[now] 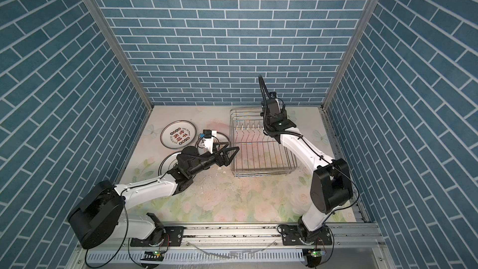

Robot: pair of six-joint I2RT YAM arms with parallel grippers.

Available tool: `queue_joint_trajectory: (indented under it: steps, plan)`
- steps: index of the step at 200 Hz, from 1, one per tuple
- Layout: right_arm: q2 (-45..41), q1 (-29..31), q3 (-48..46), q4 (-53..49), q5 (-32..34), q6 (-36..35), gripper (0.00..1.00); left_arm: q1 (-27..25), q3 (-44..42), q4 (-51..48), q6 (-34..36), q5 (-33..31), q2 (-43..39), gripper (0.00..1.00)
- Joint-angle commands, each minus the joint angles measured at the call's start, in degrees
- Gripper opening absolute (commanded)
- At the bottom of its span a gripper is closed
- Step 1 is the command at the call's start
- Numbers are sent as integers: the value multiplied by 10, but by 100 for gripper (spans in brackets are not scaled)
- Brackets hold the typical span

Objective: Unload the plates from the dish rack
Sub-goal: 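Close the right gripper on the last cloud-emblem plate's rim in the rack, then lift the cloud-emblem plate out of the rack toward the left gripper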

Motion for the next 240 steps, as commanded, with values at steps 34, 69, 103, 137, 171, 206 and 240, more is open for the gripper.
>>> queue_joint_trajectory:
  steps: [34, 69, 103, 137, 171, 206, 240]
  plan:
    - [-100, 31, -62, 105, 43, -46, 0, -2, -29, 4, 9, -26, -51, 100]
    - [-178, 35, -133, 146, -18, -39, 0, -2, -21, -49, 19, -13, -83, 100]
    - [-266, 29, -204, 179, -137, -6, 0, -2, -50, -6, 15, -24, -106, 100]
    - [-313, -1, -228, 181, -241, 32, 0, -2, -53, 20, 4, -2, -104, 100]
    - [-342, -30, -260, 212, -325, 66, 0, -2, -53, 56, -10, 25, -88, 100]
    - [-357, -76, -285, 253, -447, 121, 0, -2, -47, 73, -17, 55, -81, 100]
    - [-351, -135, -309, 334, -611, 208, 0, -2, -48, 99, -16, 58, -80, 100]
